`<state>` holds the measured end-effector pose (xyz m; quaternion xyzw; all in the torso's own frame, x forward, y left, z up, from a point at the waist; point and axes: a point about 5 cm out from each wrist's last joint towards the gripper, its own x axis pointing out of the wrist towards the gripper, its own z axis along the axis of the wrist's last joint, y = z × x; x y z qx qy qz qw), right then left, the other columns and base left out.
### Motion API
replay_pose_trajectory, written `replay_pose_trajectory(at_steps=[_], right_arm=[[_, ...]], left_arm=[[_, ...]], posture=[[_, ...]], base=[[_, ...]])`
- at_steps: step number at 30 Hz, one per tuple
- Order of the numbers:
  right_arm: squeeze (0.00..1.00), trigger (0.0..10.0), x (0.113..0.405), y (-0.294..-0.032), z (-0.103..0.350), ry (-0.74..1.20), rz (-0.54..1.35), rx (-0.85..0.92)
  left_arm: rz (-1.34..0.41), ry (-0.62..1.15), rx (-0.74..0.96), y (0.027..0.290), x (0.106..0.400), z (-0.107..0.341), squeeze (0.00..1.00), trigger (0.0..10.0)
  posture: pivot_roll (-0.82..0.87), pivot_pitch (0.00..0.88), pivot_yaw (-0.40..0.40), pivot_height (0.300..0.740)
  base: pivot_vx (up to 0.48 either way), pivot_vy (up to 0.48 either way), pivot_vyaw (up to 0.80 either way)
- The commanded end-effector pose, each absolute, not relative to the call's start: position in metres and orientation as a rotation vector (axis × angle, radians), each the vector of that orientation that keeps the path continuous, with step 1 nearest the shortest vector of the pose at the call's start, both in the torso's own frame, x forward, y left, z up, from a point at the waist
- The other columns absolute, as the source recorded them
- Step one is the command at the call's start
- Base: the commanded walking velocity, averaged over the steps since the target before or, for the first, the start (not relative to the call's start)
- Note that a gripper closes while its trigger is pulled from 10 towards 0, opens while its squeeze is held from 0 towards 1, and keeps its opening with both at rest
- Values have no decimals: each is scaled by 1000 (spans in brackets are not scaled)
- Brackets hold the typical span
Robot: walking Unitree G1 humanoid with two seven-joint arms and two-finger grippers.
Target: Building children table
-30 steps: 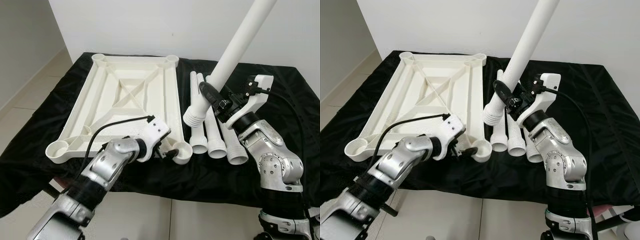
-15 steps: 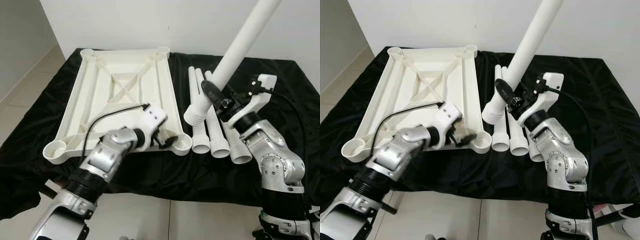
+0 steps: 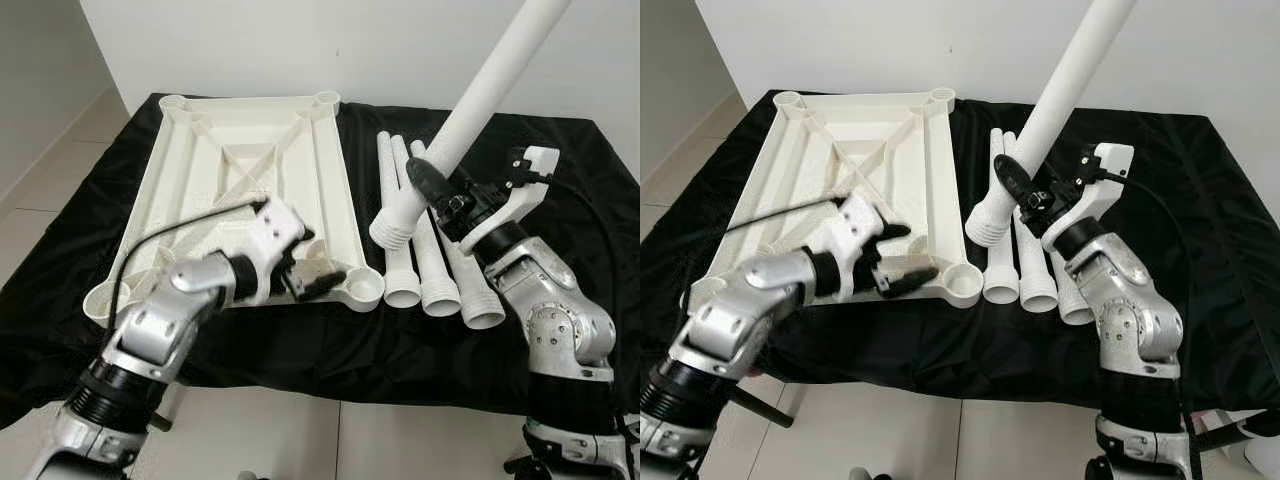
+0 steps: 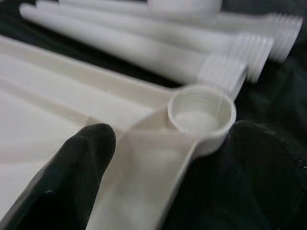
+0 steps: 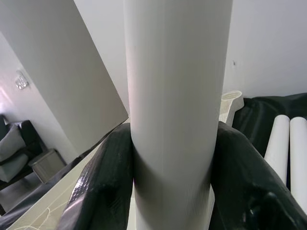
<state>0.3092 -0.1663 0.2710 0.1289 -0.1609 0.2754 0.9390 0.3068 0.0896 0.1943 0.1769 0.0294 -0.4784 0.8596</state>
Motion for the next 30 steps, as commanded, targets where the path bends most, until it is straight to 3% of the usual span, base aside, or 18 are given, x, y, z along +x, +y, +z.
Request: replay_pose_trajectory(at_steps=[1, 15, 30], right_arm=[[0, 10000, 309, -165, 274, -348, 581, 254], [0, 10000, 311, -165, 279, -351, 589, 210], [0, 10000, 306, -170, 277, -352, 564, 194]], left_arm=[[-1002, 82, 402, 86, 306, 185, 0, 10000], [-966, 254, 468, 89, 311, 152, 0, 10000], [-949, 296, 481, 83, 321, 143, 0, 10000]], posture=[[-65, 118, 10, 740], [-93, 93, 20, 740], [-126, 81, 47, 740]], base=[[0, 0, 0], [0, 0, 0], [0, 0, 0]])
